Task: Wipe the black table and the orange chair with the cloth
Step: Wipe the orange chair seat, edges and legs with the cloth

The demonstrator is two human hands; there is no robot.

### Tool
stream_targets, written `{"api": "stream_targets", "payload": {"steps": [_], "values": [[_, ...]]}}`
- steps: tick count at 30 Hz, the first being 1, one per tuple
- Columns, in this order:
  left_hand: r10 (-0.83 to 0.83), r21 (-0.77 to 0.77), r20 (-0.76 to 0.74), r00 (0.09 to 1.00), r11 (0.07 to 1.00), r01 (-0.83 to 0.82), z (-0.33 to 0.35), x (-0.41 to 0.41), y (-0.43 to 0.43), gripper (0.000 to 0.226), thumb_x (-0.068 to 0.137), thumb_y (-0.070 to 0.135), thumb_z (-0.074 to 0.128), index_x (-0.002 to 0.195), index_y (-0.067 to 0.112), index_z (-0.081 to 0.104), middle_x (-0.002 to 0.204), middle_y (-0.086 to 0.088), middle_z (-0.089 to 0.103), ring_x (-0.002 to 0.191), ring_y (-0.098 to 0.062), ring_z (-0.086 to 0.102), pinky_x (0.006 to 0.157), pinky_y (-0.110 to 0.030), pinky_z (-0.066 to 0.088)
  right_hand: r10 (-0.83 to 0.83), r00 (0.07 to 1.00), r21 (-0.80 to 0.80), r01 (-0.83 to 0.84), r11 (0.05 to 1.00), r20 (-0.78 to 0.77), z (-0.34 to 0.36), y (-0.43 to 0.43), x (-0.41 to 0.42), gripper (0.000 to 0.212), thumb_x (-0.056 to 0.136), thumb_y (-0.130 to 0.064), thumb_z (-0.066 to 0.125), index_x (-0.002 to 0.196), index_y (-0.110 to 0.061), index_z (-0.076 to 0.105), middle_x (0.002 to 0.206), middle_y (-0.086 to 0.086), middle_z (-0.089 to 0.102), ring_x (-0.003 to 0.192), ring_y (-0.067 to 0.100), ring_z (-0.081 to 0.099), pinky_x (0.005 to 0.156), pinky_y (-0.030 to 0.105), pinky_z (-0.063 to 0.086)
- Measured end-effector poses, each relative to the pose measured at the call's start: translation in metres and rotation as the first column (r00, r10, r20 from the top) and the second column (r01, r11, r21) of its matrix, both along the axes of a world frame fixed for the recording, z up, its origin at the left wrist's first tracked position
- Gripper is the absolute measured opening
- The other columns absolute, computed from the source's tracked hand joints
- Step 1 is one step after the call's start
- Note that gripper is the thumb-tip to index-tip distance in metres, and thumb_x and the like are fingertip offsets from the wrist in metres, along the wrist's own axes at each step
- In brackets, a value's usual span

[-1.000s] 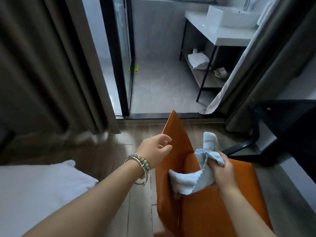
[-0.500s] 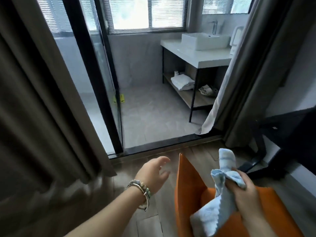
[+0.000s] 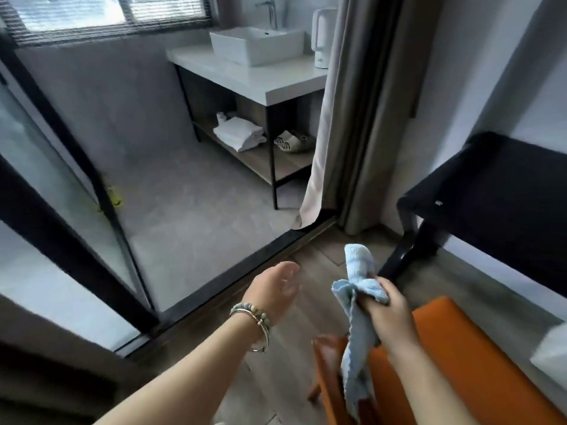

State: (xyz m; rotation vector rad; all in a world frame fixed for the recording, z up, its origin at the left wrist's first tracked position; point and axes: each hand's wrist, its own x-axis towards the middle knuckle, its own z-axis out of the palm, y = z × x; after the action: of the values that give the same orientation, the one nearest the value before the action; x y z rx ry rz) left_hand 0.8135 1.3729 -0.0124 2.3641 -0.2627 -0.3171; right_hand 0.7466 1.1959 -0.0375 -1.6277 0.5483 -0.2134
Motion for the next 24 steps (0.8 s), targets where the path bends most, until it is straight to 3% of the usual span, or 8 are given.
{"api": "stream_targets", "payload": {"steps": [3,7,12,15,18,20,22,24], "values": [[-0.105,0.012,-0.01,0.994,0.994,0.105,-0.008,0.05,0.002,0.034,0.087,0.017,0.059,0.122,0.02,0.058,0.117,-0.001,0.062,0.104,-0.018,0.061,0.089,-0.024,0.045,-0.121,0.992,0.002,0.121,0.993,-0.032,-0.006,0.009,0.027,0.021,0.083,0.002,0.059,0.079,-0.018,0.061,0.077,0.002,0.066,0.074,0.016,0.058,0.065,0.025,0.045],[-0.234,0.029,-0.041,0.971,0.972,0.235,-0.014,0.125,0.013,0.036,0.088,0.018,0.058,0.123,0.02,0.057,0.118,0.0,0.063,0.106,-0.016,0.061,0.09,-0.023,0.045,-0.351,0.936,0.0,0.351,0.936,0.0,-0.002,0.018,0.08,0.016,0.086,0.003,0.057,0.09,-0.013,0.056,0.079,-0.004,0.06,0.073,0.011,0.055,0.055,0.006,0.041],[-0.348,0.029,-0.065,0.935,0.936,0.351,-0.004,0.208,0.01,0.029,0.086,0.02,0.057,0.115,0.016,0.061,0.103,-0.002,0.064,0.102,-0.023,0.062,0.089,-0.031,0.049,-0.544,0.839,0.036,0.544,0.838,-0.02,0.012,0.028,0.136,0.021,0.087,-0.006,0.06,0.102,-0.016,0.05,0.082,-0.002,0.058,0.072,0.007,0.054,0.062,0.026,0.043],[-0.467,0.015,-0.099,0.879,0.882,0.471,-0.004,0.233,-0.016,0.038,0.081,0.029,0.054,0.114,0.011,0.059,0.105,-0.006,0.065,0.101,-0.026,0.062,0.09,-0.038,0.049,-0.63,0.776,0.05,0.631,0.774,-0.04,0.011,0.029,0.15,0.023,0.086,-0.005,0.061,0.1,-0.019,0.051,0.083,-0.006,0.059,0.072,0.005,0.055,0.057,0.02,0.042],[-0.564,-0.011,-0.115,0.818,0.824,0.566,-0.012,0.248,-0.047,0.035,0.087,0.022,0.057,0.122,0.019,0.057,0.114,-0.003,0.064,0.106,-0.021,0.06,0.09,-0.029,0.047,-0.734,0.679,0.066,0.733,0.677,-0.018,0.01,0.022,0.157,0.025,0.086,-0.004,0.061,0.086,-0.025,0.049,0.082,-0.004,0.058,0.071,0.004,0.054,0.056,0.015,0.042],[-0.625,-0.01,-0.101,0.774,0.778,0.628,-0.02,0.259,-0.069,0.036,0.089,0.019,0.057,0.125,0.021,0.055,0.114,-0.001,0.064,0.106,-0.018,0.06,0.082,-0.019,0.043,-0.796,0.605,0.078,0.795,0.602,-0.026,0.006,0.01,0.162,0.026,0.086,-0.003,0.061,0.078,-0.023,0.047,0.075,-0.003,0.056,0.066,0.01,0.055,0.052,0.016,0.043],[-0.668,-0.016,-0.096,0.738,0.742,0.67,-0.026,0.272,-0.093,0.037,0.089,0.017,0.057,0.126,0.021,0.054,0.114,-0.001,0.065,0.104,-0.016,0.06,0.073,-0.013,0.037,-0.834,0.55,0.08,0.834,0.545,-0.05,-0.005,-0.007,0.169,0.009,0.086,-0.004,0.059,0.084,-0.009,0.051,0.071,-0.001,0.056,0.065,0.015,0.057,0.044,0.009,0.041],[-0.695,-0.006,-0.092,0.713,0.717,0.697,-0.031,0.284,-0.119,0.038,0.088,0.016,0.057,0.126,0.021,0.055,0.114,-0.001,0.064,0.103,-0.016,0.06,0.073,-0.014,0.036,-0.83,0.554,0.077,0.832,0.55,-0.057,-0.011,-0.02,0.175,0.01,0.087,-0.007,0.058,0.094,-0.002,0.053,0.071,-0.001,0.056,0.062,0.009,0.057,0.044,0.01,0.04]]}}
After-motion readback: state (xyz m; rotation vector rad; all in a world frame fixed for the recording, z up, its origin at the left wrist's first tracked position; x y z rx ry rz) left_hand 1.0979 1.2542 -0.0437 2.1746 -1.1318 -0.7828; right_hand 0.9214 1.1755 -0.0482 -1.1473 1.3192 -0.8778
